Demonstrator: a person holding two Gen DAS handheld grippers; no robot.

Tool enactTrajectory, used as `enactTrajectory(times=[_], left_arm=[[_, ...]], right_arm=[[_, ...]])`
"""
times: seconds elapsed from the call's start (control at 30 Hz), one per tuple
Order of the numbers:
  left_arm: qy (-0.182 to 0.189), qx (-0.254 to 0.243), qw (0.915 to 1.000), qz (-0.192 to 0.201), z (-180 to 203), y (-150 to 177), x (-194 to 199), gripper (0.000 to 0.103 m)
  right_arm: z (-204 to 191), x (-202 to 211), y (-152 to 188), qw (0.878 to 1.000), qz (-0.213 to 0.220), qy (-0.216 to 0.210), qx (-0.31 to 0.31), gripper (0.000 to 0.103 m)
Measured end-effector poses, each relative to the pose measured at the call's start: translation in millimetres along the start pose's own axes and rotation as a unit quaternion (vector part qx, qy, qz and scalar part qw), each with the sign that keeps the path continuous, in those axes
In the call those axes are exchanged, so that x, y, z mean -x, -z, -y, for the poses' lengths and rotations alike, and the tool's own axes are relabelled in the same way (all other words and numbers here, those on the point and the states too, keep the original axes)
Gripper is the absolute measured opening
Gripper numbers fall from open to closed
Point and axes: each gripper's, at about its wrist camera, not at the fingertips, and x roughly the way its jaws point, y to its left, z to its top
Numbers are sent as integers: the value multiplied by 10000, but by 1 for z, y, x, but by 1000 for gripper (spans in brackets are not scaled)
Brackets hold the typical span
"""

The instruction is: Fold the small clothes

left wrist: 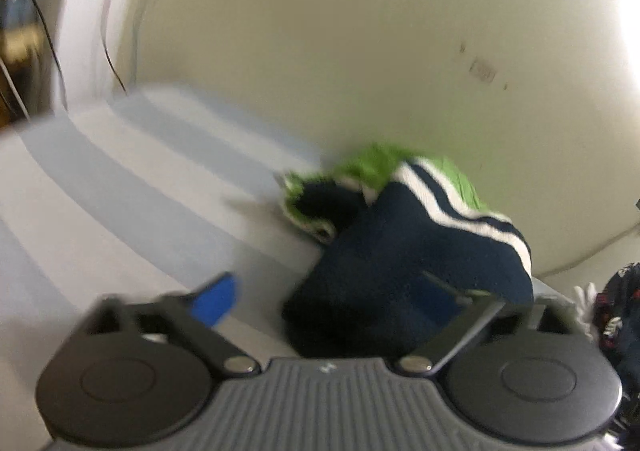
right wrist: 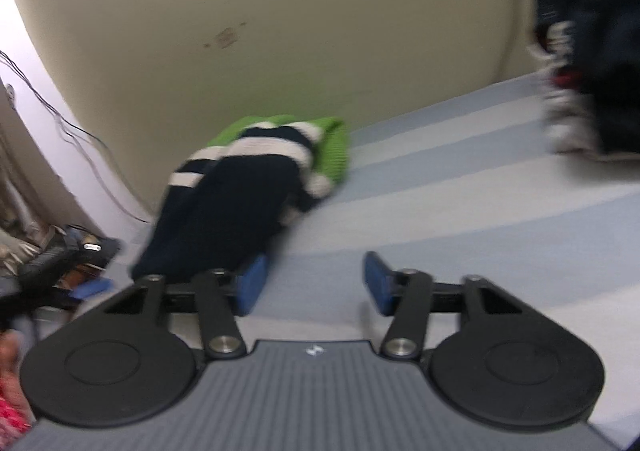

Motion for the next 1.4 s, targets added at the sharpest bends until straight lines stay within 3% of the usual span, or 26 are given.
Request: enactTrajectory(times=[0.03, 0.1, 0.13, 0.2, 0.23, 0.27, 0.33, 0.4, 0.47, 0.5, 0.53, 0.57, 0.6, 0.63, 0.7, 0.77, 0.9, 1.0, 1.1, 1.17, 1.23, 1.4], left_arm=[[97, 66, 9996, -272, 0, 1, -13, 47], [53, 108, 9995, -300, 4, 8, -19, 34], [96, 10, 9996, -258, 8, 10, -15, 18], [292, -75, 9993, -199, 13, 15, 3, 18], [498, -124, 9986, -138, 15, 16, 18, 17], [825, -140, 9964, -100, 15, 18, 35, 17], [1571, -282, 9872, -20, 13, 25, 76, 17], [2014, -811, 9760, 153, 18, 39, 117, 17], [2666, -1356, 9541, 138, 14, 56, 154, 23], [2943, -1501, 9437, 171, 8, 61, 168, 32], [3069, -1568, 9382, 320, 0, 65, 182, 53], [2976, -1582, 9399, 547, -7, 66, 191, 66], [2739, -1562, 9454, 826, -14, 66, 198, 88], [2413, -1453, 9533, 1086, -21, 64, 199, 96], [2068, -1100, 9656, 1130, -31, 54, 190, 95], [1902, -675, 9754, 888, -38, 41, 167, 95], [1118, -670, 9895, 627, -30, 31, 114, 95], [529, -923, 9926, 591, -22, 26, 84, 95], [-229, -1243, 9900, 618, -14, 17, 50, 94], [-544, -1263, 9895, 445, -17, 15, 28, 91], [-546, -1051, 9928, 161, -25, 13, 11, 90], [-127, -689, 9972, -257, -33, 20, -16, 92]], right_arm=[[-3, -10, -5, 9999, -39, -106, -120, 76], [-9, -32, -11, 9989, -195, -253, -339, 76], [-11, -43, -12, 9981, -324, -305, -435, 75], [-20, -60, -12, 9960, -673, -401, -420, 46], [-26, -61, -13, 9964, -732, -322, -294, 21], [-33, -55, -15, 9969, -718, -275, -148, 19], [-46, -29, -22, 9955, -678, -658, 87, 17], [-60, 14, -27, 9897, -662, -1131, 568, 17], [-69, 56, -23, 9732, -915, -1662, 1297, 18], [-69, 76, -18, 9616, -1113, -1921, 1612, 19], [-66, 93, -13, 9540, -1210, -2070, 1801, 24], [-58, 107, -9, 9506, -1248, -2133, 1879, 28], [-48, 119, -7, 9522, -1210, -2082, 1878, 30], [-36, 128, -6, 9582, -1081, -1925, 1820, 38], [-10, 137, -9, 9779, -725, -1378, 1392, 51], [14, 131, -13, 9901, -540, -968, 863, 52], [34, 105, -9, 9978, -301, -415, 420, 52], [36, 79, -13, 9987, -331, -158, 362, 52], [34, 61, -24, 9986, -238, 46, 467, 53], [35, 52, -34, 9984, -194, 160, 507, 55], [39, 38, -46, 9985, -175, 257, 448, 59], [41, -11, -58, 9982, -364, 419, 238, 68]])
